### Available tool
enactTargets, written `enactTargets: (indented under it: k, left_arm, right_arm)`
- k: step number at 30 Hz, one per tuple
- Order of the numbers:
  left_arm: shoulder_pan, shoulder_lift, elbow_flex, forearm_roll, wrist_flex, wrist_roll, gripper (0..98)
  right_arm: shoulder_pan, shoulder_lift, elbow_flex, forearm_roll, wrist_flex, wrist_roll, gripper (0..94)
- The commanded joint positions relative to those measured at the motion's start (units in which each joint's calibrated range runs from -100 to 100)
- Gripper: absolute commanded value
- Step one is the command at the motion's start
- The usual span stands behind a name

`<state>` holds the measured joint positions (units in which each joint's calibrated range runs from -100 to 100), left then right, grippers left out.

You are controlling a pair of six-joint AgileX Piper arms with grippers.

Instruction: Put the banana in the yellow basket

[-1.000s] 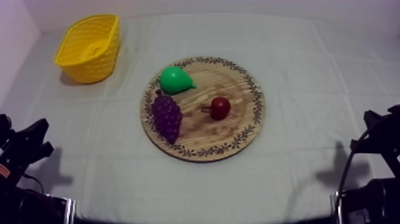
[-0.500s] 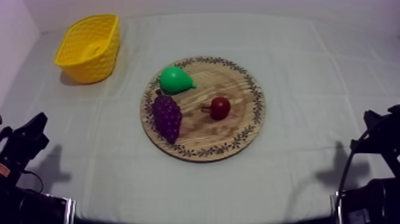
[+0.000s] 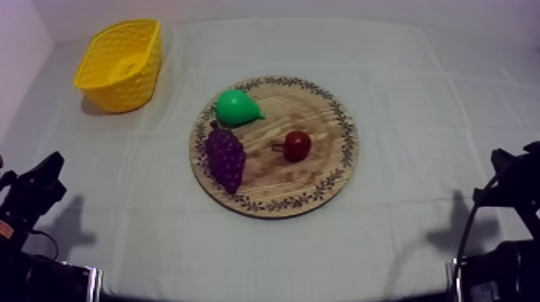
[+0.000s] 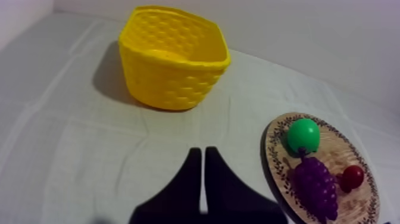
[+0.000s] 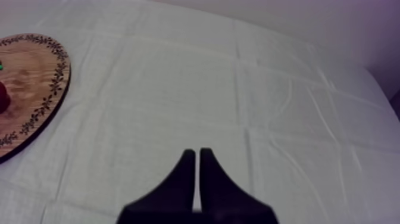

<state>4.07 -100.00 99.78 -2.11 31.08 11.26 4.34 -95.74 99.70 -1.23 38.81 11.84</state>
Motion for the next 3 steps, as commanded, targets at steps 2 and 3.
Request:
enactTargets:
  k: [2, 3]
  left_arm:
    - [0.02, 0.0, 0.0, 0.04, -0.04, -0.01, 0.1]
    - [0.02, 0.0, 0.0, 0.04, -0.04, -0.01, 0.1]
  right_arm:
    - [0.02, -0.02, -0.03, -0.01, -0.02, 0.01, 0.4]
    - [0.02, -0.02, -0.03, -0.01, -0.02, 0.01, 0.4]
